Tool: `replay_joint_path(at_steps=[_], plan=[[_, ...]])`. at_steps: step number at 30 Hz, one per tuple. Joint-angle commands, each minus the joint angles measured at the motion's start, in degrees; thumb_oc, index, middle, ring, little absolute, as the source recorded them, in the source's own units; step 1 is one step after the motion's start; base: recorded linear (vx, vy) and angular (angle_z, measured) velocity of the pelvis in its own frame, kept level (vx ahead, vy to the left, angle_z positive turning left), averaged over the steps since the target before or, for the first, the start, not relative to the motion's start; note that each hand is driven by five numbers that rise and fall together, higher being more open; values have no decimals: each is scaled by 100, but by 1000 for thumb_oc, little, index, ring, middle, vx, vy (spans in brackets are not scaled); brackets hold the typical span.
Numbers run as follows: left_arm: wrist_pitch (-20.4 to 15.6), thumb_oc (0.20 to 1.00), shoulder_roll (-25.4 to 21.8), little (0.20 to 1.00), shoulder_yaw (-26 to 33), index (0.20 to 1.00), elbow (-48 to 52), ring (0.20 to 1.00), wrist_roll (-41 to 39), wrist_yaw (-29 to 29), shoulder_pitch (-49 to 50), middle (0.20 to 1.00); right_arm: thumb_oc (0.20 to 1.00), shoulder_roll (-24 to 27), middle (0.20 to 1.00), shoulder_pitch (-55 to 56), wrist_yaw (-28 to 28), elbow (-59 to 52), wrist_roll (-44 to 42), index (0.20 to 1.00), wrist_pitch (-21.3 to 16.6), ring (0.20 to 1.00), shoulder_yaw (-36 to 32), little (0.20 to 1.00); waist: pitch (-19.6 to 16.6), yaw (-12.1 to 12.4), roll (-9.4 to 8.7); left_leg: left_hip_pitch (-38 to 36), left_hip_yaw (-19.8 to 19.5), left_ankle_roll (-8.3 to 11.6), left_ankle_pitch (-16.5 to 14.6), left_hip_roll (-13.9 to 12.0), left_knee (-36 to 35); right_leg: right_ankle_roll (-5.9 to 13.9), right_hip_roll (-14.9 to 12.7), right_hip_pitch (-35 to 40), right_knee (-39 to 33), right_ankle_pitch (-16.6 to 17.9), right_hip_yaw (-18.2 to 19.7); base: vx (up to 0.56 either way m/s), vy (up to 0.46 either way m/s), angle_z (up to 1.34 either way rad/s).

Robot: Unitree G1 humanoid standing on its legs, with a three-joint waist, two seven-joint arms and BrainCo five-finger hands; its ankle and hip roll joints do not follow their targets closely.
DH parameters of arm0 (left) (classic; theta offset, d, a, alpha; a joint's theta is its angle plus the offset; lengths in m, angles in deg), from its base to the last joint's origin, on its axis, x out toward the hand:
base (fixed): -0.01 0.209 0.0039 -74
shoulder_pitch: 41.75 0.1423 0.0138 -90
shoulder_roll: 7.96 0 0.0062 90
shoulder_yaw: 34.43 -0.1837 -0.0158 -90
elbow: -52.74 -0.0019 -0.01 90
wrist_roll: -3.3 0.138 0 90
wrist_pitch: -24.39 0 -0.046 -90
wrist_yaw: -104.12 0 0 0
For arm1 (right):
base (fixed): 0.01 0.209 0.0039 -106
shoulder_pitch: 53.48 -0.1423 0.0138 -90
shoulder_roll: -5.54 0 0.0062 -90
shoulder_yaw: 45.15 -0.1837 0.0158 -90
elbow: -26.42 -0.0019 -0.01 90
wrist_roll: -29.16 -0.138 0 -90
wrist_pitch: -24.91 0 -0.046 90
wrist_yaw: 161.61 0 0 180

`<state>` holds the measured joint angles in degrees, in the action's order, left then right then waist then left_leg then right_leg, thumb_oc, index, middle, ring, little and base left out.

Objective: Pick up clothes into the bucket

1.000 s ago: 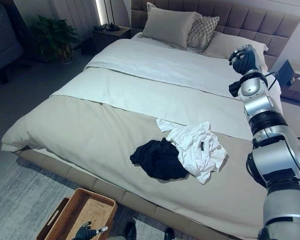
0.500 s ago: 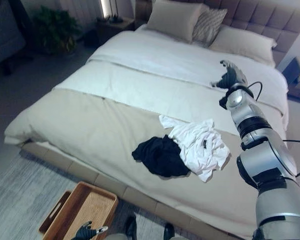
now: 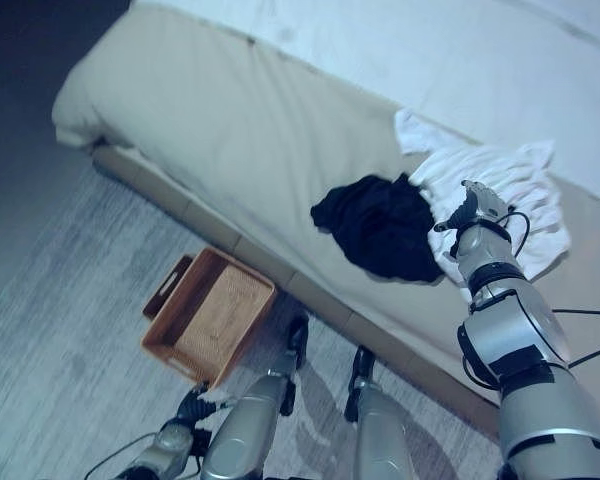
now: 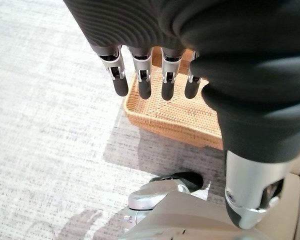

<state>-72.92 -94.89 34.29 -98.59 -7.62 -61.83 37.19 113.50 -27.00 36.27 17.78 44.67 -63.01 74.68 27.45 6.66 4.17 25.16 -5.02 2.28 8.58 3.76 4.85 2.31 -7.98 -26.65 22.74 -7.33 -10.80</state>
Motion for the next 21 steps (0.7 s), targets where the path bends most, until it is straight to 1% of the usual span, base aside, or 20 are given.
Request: replay_joint_path(at_steps=[1,2,3,5,8,9,10,11,12,13,14,15,16,17,19,20,21], plan=[[-188,1000,38,1000,-83,1000,263,1000,-328,228,-93,1000,1000,460,1000,-530,520,-131,-134,1000,5,1000,135,1000,98,14,-18,386,-81,-135,-505,251,936,177,-296,-107,-149,501,134,-29,6,18],[-187,1000,38,1000,-84,1000,264,1000,-328,228,-93,1000,1000,461,1000,-530,520,-131,-134,1000,5,1000,136,1000,93,15,-20,394,-79,-135,-506,252,940,177,-297,-115,-144,499,136,-60,16,19],[-241,1000,79,1000,-210,1000,474,1000,-382,298,-154,1000,1000,518,1000,-603,675,-120,-46,1000,26,1000,197,1000,181,28,50,621,-93,-146,-534,293,1093,174,-353,-342,55,455,142,-44,15,14],[-278,1000,86,1000,-318,1000,573,1000,-407,356,-225,1000,1000,596,1000,-704,816,-124,232,1000,85,1000,402,1000,234,25,103,841,-99,-150,-532,321,1144,168,-387,-601,216,417,149,-41,20,11],[-299,1000,103,1000,-399,1000,660,1000,-431,373,-281,1000,1000,667,1000,-796,819,-100,407,1000,146,1000,527,1000,234,20,150,1029,-116,-143,-515,355,1189,166,-426,-779,284,404,155,-11,11,7],[-303,1000,129,1000,-496,1000,731,1000,-476,395,-354,1000,1000,699,1000,-874,737,89,564,1000,279,1000,630,1000,234,34,216,1207,-146,-138,-493,378,1227,161,-465,-961,373,391,144,-6,-8,3],[-291,1000,131,1000,-527,1000,739,1000,-499,393,-397,1000,871,744,871,-975,666,249,646,871,369,871,692,871,234,43,240,1250,-154,-131,-481,384,1218,161,-480,-1014,393,386,125,-7,-3,9],[-287,1000,125,1000,-556,1000,781,1000,-512,402,-406,1000,542,761,542,-1053,636,333,746,542,447,542,761,542,234,46,251,1283,-157,-128,-474,396,1209,166,-489,-1050,399,387,130,1,0,10],[-291,1000,119,1000,-596,1000,836,1000,-513,392,-425,1000,470,844,470,-1085,570,440,825,470,507,470,813,470,234,48,267,1331,-168,-128,-463,414,1201,165,-494,-1102,402,392,140,79,-9,16],[-283,1000,139,1000,-612,1000,874,1000,-543,384,-397,1000,426,949,426,-1030,561,480,724,426,501,426,724,426,234,25,243,1248,-180,-111,-636,432,1231,211,-509,-1068,501,211,202,80,-14,10],[-283,1000,139,1000,-612,1000,874,1000,-543,384,-397,1000,426,949,426,-1030,561,480,724,426,501,426,724,426,234,25,243,1248,-180,-111,-636,432,1231,211,-509,-1068,501,211,202,73,-9,14],[-293,1000,152,1000,-606,1000,942,1000,-560,373,-384,1000,598,1201,598,-931,527,484,716,598,510,598,715,598,234,29,231,1286,-178,-112,-629,447,1222,217,-519,-1108,487,234,210,-1,5,9],[-295,1000,148,1000,-622,1000,970,1000,-548,360,-364,1000,711,1361,711,-869,480,522,673,711,499,711,685,711,234,20,225,1284,-191,-116,-625,449,1206,220,-525,-1113,469,239,207,-1,1,10],[-304,1000,141,1000,-610,1000,993,1000,-549,351,-354,1000,1000,1505,1000,-839,518,504,585,1000,466,1000,604,1000,234,15,216,1282,-194,-117,-624,449,1196,227,-532,-1119,457,246,196,0,-1,4],[-321,1000,139,1000,-594,1000,1031,1000,-533,357,-339,1000,1000,1718,1000,-613,595,397,425,1000,390,1000,448,1000,234,3,202,1282,-198,-114,-620,441,1172,240,-531,-1136,443,254,191,0,0,0],[-321,1000,139,1000,-595,1000,1031,1000,-533,357,-339,1000,1000,1719,1000,-612,595,396,425,1000,391,1000,447,1000,234,3,202,1281,-198,-114,-620,441,1172,240,-531,-1135,443,254,191,0,0,0],[-332,1000,132,1000,-570,1000,1106,1000,-497,355,-298,1000,1000,1899,1000,-336,694,215,95,1000,225,1000,160,1000,234,-18,175,1268,-196,-118,-626,437,1156,253,-525,-1116,404,268,203,-79,36,1]])
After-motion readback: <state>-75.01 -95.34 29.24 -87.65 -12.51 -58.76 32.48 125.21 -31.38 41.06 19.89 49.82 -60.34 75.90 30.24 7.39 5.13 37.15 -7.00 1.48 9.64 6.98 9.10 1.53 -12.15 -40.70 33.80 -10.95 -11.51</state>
